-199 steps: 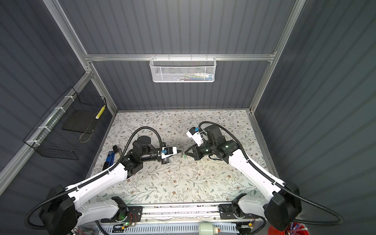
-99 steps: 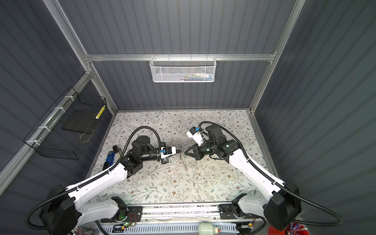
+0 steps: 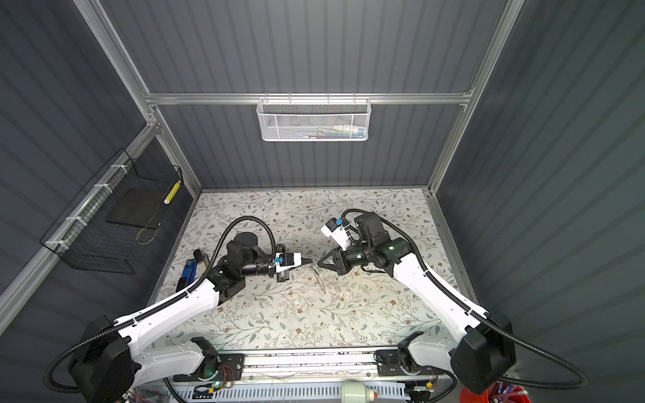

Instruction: Put the keys on the keyring

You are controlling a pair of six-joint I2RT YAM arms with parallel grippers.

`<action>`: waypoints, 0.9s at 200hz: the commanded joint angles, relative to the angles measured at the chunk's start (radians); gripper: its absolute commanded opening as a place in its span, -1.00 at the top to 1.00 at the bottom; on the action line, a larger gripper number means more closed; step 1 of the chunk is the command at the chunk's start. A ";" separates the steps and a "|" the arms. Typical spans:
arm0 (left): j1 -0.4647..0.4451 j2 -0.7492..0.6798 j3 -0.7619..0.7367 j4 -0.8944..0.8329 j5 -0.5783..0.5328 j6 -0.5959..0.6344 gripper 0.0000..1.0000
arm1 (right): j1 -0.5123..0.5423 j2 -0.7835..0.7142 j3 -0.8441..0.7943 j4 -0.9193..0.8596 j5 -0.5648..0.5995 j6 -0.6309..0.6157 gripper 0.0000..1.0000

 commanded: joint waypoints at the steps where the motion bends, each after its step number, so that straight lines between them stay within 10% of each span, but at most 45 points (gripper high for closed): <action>1: -0.007 -0.009 0.036 0.112 0.110 -0.006 1.00 | -0.021 0.050 0.015 -0.065 0.047 0.009 1.00; 180: 0.008 -0.006 0.014 0.167 0.065 -0.058 1.00 | -0.056 0.019 -0.049 -0.054 0.065 0.100 1.00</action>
